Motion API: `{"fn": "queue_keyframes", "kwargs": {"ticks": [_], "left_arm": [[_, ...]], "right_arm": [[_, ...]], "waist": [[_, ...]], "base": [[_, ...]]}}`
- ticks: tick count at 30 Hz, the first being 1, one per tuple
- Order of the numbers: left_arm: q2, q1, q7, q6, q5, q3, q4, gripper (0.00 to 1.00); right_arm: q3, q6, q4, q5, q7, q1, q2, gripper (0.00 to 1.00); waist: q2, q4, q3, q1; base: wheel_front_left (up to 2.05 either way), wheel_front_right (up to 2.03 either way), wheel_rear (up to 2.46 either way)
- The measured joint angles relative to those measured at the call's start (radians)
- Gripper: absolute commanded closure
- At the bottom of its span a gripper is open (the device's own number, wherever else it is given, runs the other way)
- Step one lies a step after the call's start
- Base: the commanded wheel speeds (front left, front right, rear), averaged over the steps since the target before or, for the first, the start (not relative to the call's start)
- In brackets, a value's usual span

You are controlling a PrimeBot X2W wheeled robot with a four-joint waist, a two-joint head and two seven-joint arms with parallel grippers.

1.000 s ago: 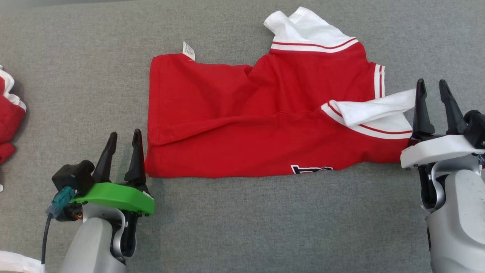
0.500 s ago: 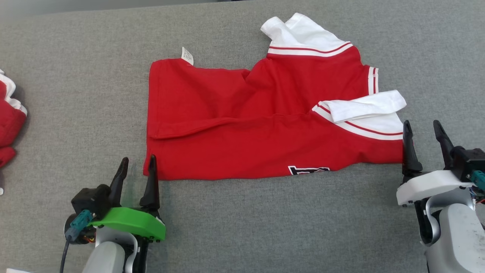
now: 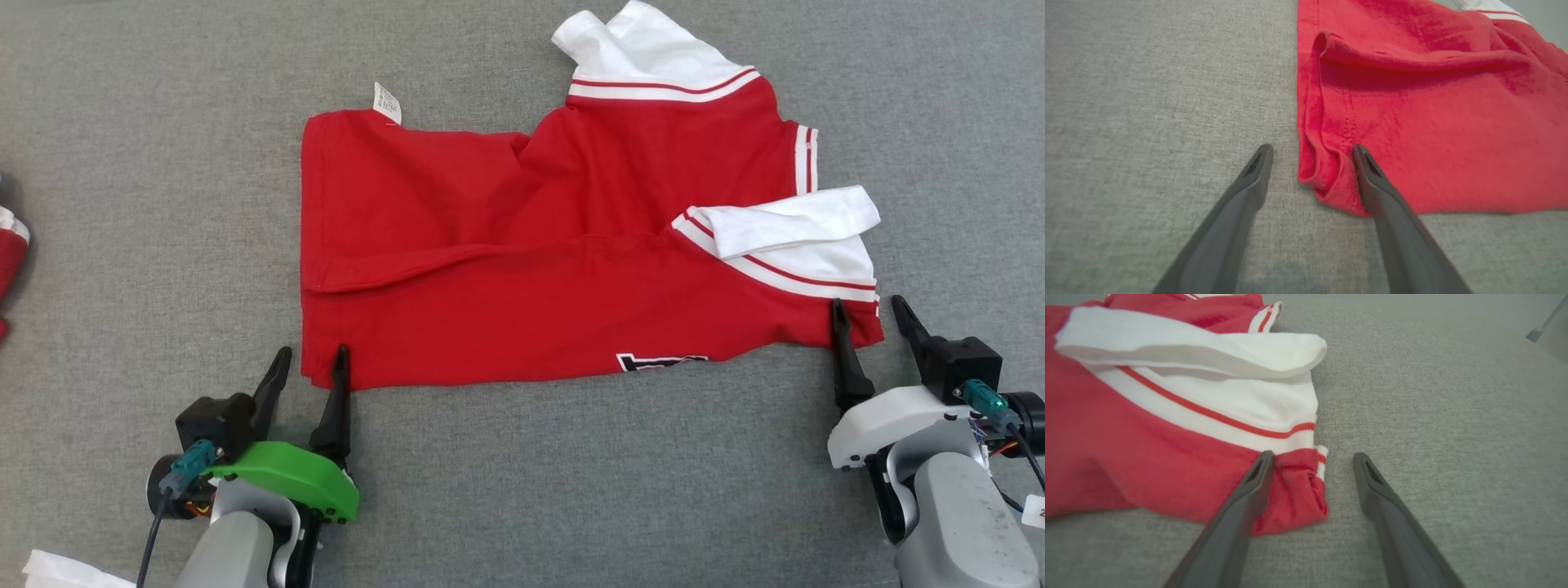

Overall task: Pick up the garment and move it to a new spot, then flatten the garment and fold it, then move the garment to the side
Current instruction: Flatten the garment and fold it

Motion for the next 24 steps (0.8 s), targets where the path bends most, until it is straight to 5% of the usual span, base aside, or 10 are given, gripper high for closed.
{"fn": "queue_keyframes", "kwargs": {"ticks": [1,5,6,7,8,17,24], "left_arm": [[0.001,-0.009,-0.003,0.000,0.001,-0.009,0.018,0.00],[0.002,-0.039,-0.011,0.000,-0.005,-0.042,0.078,0.00],[0.002,-0.044,-0.014,0.000,-0.014,-0.050,0.088,0.00],[0.003,-0.049,-0.015,0.000,-0.023,-0.059,0.097,0.60],[0.005,-0.056,-0.016,0.000,-0.033,-0.071,0.107,1.00],[0.025,-0.057,0.001,0.000,-0.121,-0.130,0.072,1.00],[0.017,-0.041,0.011,0.000,-0.125,-0.034,-0.060,1.00]], "right_arm": [[0.002,0.000,0.011,0.000,-0.001,-0.004,-0.001,0.00],[0.007,0.000,0.031,-0.001,-0.002,-0.009,-0.002,0.96],[0.007,0.000,0.032,-0.001,-0.002,-0.009,-0.002,1.00],[0.009,0.000,0.033,0.000,-0.002,-0.009,-0.003,1.00],[0.013,0.000,0.033,0.003,-0.002,-0.009,-0.002,1.00],[0.013,0.000,-0.025,0.062,0.008,-0.010,0.003,1.00],[-0.008,0.000,-0.060,0.116,0.008,-0.037,0.003,1.00]], "waist": [[0.0000,0.001,0.000,0.0000],[0.0000,0.005,0.001,0.0000],[0.0000,0.006,0.001,0.0000],[0.0000,0.006,0.000,0.0000],[0.0001,0.007,-0.001,0.0000],[0.0000,0.006,-0.033,0.0000],[0.0000,0.011,-0.095,0.0001]], "base": [[0.00,0.00,0.00],[0.00,0.00,0.00],[0.00,0.00,0.00],[0.00,0.00,0.00],[0.00,0.00,0.00],[0.00,0.00,0.00],[0.00,0.00,0.00]]}}
